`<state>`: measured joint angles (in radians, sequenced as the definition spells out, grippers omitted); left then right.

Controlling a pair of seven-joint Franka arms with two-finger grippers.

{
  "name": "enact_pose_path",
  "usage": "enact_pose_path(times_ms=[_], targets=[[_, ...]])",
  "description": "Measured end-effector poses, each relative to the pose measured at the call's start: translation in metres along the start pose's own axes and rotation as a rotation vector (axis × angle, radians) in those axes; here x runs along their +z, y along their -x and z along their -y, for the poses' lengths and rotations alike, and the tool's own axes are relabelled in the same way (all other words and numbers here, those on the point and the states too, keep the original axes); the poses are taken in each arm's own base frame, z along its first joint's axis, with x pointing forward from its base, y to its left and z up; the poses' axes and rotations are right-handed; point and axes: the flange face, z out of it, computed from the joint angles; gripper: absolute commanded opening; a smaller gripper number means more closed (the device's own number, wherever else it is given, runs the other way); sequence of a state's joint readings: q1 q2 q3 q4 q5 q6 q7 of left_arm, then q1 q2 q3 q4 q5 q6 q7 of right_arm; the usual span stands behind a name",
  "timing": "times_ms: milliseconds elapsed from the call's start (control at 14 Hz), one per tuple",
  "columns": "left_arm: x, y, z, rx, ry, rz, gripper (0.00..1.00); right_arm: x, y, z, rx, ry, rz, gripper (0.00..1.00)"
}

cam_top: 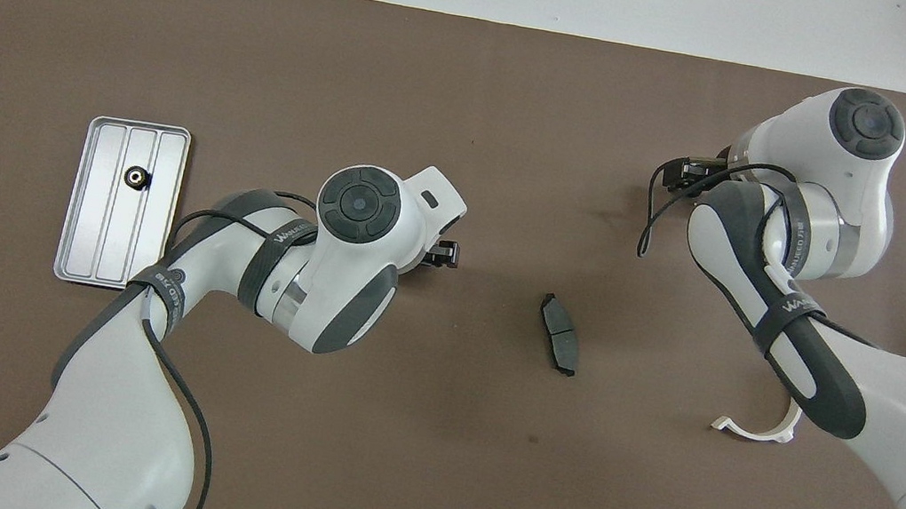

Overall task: Pick bearing gear from pile to tray
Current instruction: 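Grasp the second bearing with the left gripper while the right gripper reaches the pile, then lift the bearing with the left gripper while the right gripper grasps a third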

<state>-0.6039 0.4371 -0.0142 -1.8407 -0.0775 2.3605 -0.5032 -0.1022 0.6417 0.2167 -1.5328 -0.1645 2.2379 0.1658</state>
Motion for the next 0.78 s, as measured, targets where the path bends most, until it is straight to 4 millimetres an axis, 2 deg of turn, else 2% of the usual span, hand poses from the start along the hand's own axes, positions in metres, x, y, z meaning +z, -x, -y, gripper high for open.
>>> enact_pose_path(times_ms=[71, 356, 784], targets=[[0.0, 0.0005, -0.001, 0.002, 0.0, 0.0, 0.71, 0.0006, 0.0001, 0.0, 0.0, 0.0, 0.001, 0.48], [-0.001, 0.0, -0.0025, 0.003, 0.006, -0.011, 0.65, 0.0001, -0.0004, -0.0001, 0.0, 0.0, -0.001, 0.41], [-0.0039, -0.0043, -0.0017, -0.001, 0.019, -0.039, 0.57, -0.0012, -0.0013, -0.0001, 0.001, -0.001, -0.004, 0.39]])
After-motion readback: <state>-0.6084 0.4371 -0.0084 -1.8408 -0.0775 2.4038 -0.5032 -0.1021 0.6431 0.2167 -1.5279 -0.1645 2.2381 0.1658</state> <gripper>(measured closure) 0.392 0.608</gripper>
